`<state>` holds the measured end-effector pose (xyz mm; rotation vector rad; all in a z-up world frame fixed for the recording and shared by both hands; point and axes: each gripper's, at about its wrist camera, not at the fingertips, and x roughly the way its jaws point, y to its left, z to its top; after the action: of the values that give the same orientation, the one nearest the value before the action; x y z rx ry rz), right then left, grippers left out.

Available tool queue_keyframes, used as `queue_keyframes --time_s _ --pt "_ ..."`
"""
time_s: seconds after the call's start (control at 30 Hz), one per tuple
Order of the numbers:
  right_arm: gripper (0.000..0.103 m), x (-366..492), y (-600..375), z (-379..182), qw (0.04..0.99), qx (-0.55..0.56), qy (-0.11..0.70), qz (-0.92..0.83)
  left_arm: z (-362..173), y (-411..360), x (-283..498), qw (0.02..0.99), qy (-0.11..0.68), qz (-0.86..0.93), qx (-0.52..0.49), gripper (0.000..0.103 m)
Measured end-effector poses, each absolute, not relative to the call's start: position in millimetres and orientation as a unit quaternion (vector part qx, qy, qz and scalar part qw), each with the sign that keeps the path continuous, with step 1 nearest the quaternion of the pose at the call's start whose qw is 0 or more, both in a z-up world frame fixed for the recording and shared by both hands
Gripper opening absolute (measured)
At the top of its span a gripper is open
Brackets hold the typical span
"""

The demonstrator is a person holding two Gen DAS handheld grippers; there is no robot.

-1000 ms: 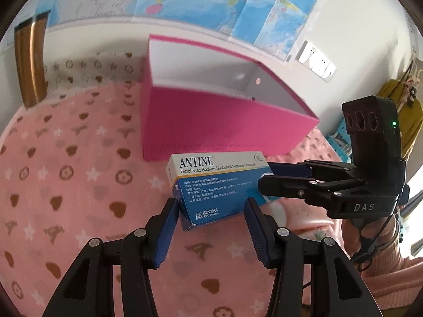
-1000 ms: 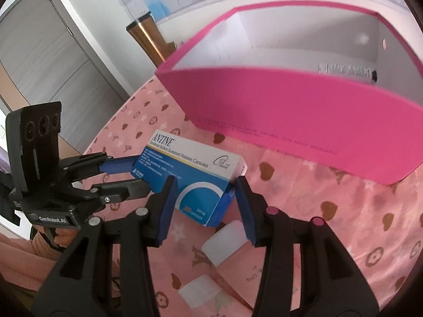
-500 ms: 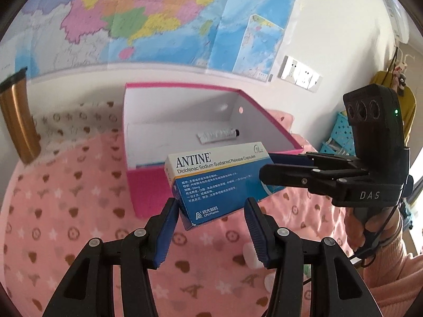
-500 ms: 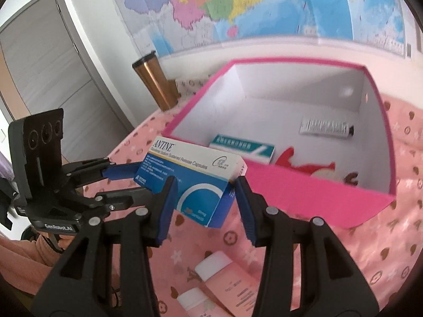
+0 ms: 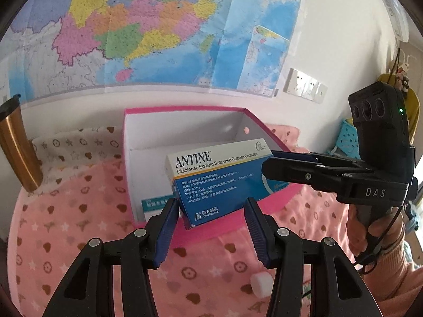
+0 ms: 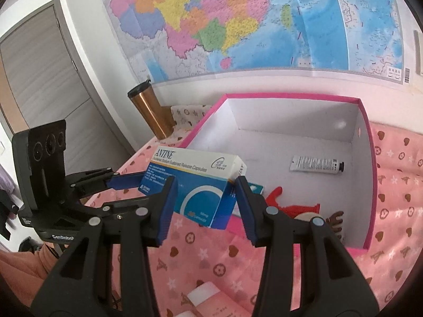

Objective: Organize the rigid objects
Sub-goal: 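Carry the ANTINE box with the right gripper over the magenta box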

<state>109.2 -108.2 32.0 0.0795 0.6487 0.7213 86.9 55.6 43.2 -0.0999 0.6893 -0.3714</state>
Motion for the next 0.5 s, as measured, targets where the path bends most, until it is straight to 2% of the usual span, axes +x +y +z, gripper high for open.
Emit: queue_keyframes --time_s 0.5 --pt "0.048 153 -96 15 0.874 0.065 0.344 0.336 39 67 119 0.919 0.355 -0.16 -0.065 0.051"
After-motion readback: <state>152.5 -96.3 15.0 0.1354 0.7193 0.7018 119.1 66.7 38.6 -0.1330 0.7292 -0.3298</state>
